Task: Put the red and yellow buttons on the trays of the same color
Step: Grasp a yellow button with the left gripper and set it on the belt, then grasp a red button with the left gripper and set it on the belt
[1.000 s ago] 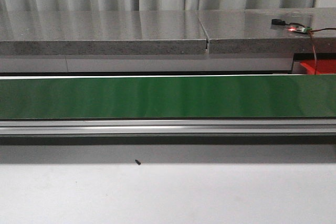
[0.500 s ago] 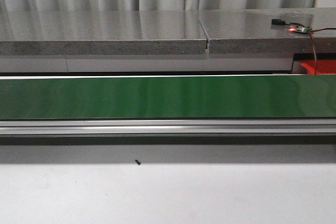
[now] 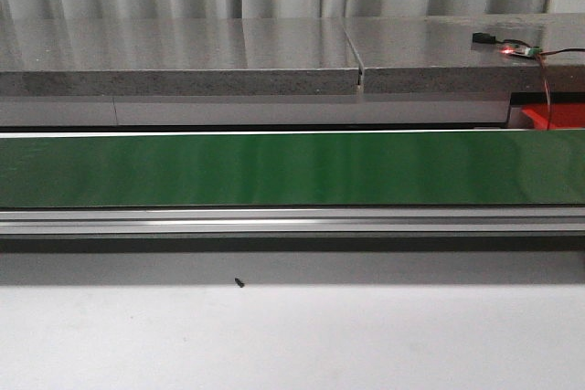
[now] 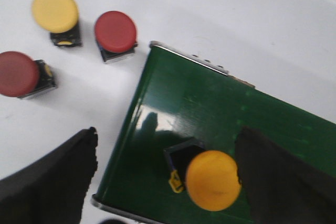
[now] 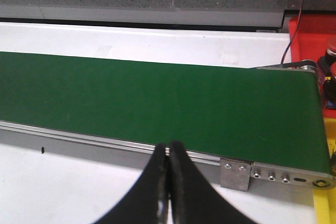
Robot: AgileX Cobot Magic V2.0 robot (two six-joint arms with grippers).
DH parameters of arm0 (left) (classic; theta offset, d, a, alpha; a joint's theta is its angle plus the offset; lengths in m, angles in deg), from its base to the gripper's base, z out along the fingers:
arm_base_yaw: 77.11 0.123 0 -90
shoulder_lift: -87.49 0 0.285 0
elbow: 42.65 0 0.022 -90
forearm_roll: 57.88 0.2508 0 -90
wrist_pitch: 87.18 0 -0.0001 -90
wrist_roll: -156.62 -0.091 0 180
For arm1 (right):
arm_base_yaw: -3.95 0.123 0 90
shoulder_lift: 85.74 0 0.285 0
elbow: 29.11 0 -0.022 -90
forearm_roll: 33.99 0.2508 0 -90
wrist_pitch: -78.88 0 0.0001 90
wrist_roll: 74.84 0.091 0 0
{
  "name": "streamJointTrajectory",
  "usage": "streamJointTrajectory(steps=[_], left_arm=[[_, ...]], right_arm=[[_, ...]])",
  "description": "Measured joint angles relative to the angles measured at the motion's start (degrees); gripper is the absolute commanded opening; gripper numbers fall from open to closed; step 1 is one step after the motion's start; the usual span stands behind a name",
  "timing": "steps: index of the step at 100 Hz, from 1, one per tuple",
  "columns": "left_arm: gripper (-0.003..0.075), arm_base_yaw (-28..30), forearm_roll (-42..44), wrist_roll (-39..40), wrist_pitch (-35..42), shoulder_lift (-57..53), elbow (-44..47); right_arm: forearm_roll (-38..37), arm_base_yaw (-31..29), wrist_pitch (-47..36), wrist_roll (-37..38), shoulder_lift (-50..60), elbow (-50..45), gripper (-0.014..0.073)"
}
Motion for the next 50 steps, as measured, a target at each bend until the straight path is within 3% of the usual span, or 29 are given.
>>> streamJointTrajectory(steps=[28,50], left_arm=[[0.0533,8.11,1.39,1.84,0.0,0.0,0.0],[0.0533,10.85,3.09,2.34,-0.21,4.82,0.0]], right_arm=[[0.0,0.0,0.0,0.0,0.0,0.0,-0.0069],[0.0,0.0,0.0,0.0,0.0,0.0,-0.0069]])
